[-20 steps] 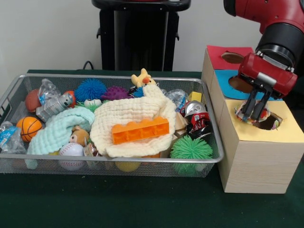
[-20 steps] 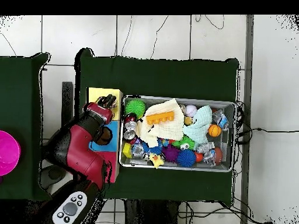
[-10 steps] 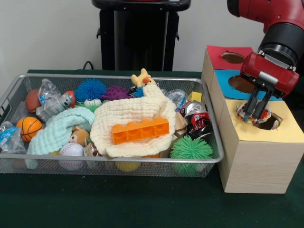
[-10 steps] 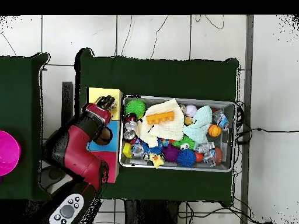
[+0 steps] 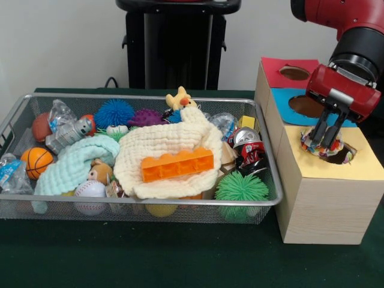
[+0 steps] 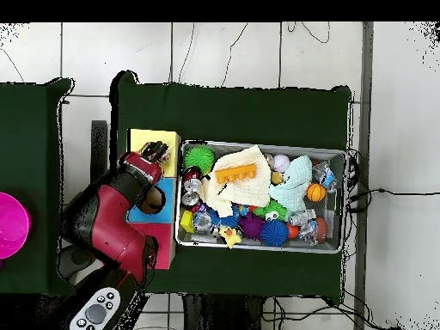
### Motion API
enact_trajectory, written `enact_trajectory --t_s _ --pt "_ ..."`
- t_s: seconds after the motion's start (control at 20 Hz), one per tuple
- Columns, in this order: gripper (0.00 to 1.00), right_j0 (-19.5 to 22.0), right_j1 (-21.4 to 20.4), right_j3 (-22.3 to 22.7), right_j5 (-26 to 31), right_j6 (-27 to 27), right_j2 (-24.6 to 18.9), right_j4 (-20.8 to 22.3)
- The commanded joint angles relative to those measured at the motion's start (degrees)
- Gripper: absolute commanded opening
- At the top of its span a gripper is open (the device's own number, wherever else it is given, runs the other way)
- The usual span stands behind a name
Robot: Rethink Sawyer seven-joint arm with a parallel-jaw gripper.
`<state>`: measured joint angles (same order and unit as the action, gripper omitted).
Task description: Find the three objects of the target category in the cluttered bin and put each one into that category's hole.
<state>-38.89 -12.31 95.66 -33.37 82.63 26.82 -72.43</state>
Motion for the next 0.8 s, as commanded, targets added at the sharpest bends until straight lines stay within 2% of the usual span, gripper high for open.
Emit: enact_trajectory --t_s 0.05,0.25,0.5,0.8 --pt "0.00 0.1 4.2 -1.5 -0.7 8.9 -8.7 -3.5" --pt "0.00 0.1 3.9 -1.0 -0.3 9.2 -8.3 -3.6" --pt "0.00 -0.4 4.0 -1.1 -1.0 7.8 -8.8 -6.0" --pt "0.00 -0.7 4.5 -0.7 -0.8 7.4 -7.9 -5.5"
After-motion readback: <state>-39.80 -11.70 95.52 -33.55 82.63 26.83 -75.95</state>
